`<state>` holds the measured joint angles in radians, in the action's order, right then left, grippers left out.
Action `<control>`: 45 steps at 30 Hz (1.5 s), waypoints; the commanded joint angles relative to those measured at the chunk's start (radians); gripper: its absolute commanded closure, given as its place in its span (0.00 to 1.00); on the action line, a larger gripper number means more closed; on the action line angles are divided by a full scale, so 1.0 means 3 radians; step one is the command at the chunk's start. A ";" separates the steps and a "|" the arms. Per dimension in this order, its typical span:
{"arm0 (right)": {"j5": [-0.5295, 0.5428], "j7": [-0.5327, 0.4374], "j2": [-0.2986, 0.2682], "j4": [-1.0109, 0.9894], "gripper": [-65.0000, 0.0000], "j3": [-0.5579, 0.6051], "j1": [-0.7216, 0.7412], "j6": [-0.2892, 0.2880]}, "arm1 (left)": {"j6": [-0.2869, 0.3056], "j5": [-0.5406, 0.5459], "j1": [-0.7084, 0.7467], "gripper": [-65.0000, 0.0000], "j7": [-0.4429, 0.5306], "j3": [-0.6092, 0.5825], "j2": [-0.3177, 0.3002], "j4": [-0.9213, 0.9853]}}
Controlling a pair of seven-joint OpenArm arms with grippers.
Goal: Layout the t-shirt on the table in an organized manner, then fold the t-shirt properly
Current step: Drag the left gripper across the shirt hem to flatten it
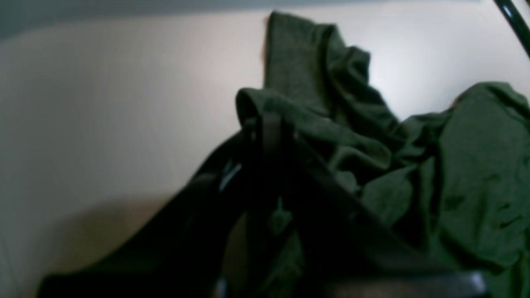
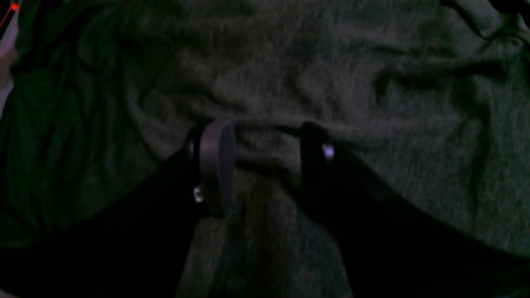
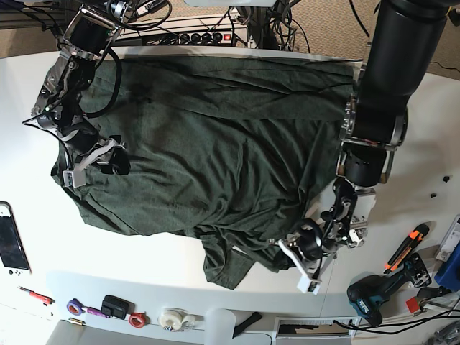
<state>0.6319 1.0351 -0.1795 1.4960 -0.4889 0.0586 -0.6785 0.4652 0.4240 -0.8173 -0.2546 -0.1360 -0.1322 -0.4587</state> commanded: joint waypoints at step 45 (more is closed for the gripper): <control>-0.0079 -0.0065 -0.0041 0.0050 0.60 -0.0010 0.0064 -0.0018 | -0.0127 0.0109 -0.0127 0.63 0.0267 0.0004 -0.0291 -0.0056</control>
<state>0.5888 1.0393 -0.1795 1.4960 -0.4885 0.0589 -0.6785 0.4377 0.4431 -0.8158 -0.1978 -0.1360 -0.2173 -0.4587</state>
